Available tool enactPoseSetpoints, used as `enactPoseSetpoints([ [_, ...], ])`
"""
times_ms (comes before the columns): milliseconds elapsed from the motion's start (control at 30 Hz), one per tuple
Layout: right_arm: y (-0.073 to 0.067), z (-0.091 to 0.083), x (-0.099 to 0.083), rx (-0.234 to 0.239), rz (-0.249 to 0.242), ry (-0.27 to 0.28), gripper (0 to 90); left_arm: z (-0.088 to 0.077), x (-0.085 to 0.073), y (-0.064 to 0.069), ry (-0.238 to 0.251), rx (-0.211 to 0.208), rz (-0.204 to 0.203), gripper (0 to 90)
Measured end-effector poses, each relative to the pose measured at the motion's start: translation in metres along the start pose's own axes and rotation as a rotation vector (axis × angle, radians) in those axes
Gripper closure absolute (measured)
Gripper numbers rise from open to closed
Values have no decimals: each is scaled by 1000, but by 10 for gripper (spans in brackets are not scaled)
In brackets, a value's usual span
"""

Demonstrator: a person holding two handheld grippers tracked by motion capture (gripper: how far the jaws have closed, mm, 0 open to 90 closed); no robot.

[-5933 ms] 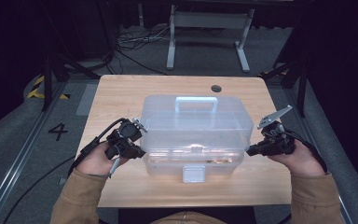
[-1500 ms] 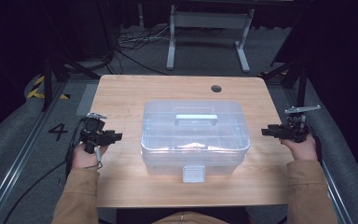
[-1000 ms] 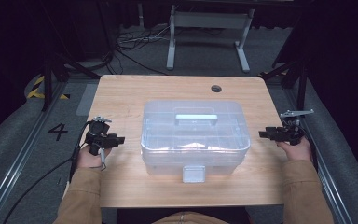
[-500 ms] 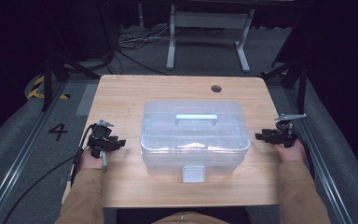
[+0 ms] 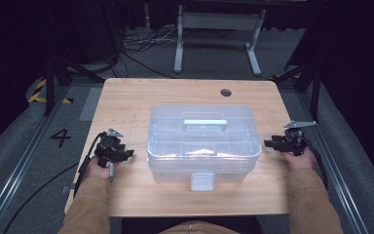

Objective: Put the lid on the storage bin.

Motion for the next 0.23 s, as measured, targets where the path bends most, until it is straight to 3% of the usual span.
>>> enactPoseSetpoints([
  [100,0,1,0,-16,-10,4,452,0,0,-1,12,-14,-19,520],
  [233,3,0,0,-41,-17,13,439,-1,-1,-3,14,-1,-11,502],
])
Point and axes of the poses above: each handheld gripper's, and its own axes: z roughly forward along the jaws, x roughly out of its top, y roughly to its right, the point moved 10 cm from there along z, roughly forward along the jaws, and after that the axes turned 5 degrees about -z, right-handed, at the moved point
